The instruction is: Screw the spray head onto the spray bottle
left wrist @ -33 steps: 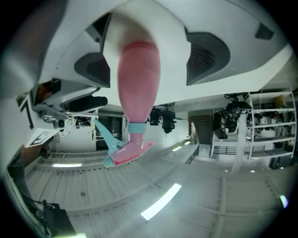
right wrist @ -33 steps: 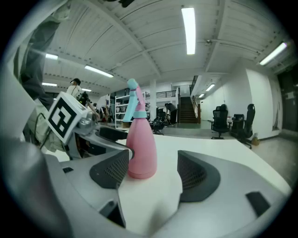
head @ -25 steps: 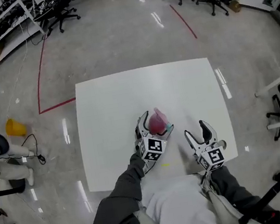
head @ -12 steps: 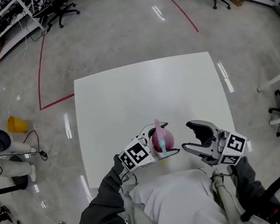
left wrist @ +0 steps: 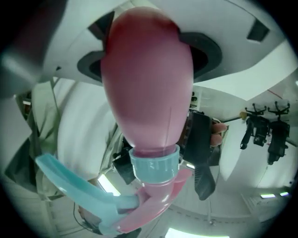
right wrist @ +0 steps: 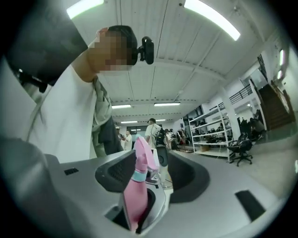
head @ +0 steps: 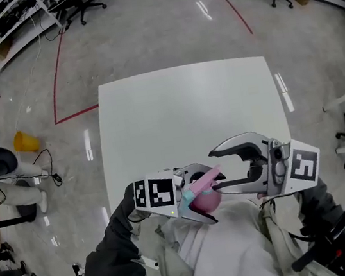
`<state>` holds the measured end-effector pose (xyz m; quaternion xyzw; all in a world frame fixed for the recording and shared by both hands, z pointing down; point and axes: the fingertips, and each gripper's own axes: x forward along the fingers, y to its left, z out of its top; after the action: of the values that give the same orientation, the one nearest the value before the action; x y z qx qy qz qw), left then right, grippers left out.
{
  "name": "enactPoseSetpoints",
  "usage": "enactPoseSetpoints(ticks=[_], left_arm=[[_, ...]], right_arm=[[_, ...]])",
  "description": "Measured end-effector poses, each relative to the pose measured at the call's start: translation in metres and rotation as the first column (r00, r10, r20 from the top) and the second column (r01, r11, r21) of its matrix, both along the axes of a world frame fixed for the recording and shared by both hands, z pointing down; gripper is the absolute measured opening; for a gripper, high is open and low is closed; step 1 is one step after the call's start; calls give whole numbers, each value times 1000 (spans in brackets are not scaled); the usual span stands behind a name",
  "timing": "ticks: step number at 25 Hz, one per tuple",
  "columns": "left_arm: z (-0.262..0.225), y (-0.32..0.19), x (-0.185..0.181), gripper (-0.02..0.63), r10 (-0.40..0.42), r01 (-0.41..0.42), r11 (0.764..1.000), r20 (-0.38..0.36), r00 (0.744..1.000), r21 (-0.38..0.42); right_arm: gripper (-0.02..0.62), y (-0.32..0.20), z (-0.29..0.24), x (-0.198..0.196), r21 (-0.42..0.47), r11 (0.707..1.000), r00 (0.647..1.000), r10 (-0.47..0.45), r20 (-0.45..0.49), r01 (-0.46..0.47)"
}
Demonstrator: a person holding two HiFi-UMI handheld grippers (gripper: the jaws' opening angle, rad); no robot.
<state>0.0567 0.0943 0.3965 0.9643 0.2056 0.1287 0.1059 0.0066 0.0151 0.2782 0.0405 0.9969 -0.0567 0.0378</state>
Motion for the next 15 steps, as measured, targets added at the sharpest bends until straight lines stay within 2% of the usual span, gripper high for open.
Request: enactPoseSetpoints(ticks=[3,4,8,10,11,13,15], left_arm=[[-5,13,-10,448,31,-31,999,-18,999,19],[-7,15,-12,448,41,-41,999,-24,999,19],[-4,11,-7,448,43,-43,998,-5,999,49],[-1,5,-5,448,25,-26,997,16,1000,79],[1,2,-5,448,11,-14,996,25,1000,93],[4,-3,-6,448,-25,21,993,34,999,113],[4,-8,-7,448,-66,61,990,34,997,128]], right_arm=[[85,10,-15,1,-77,997,995,-11,99,19],[59,10,-17,-1,-76,997,994,-6,112,15],[49,4,-17,4,-30,999,995,46,89,-44],[35,-5,-16,10,51,989,989,139,56,-142],[1,-8,-14,11,111,975,981,192,36,-195],[0,-11,-9,12,225,938,962,272,-3,-264],[-2,-12,-5,13,300,898,941,337,2,-322]])
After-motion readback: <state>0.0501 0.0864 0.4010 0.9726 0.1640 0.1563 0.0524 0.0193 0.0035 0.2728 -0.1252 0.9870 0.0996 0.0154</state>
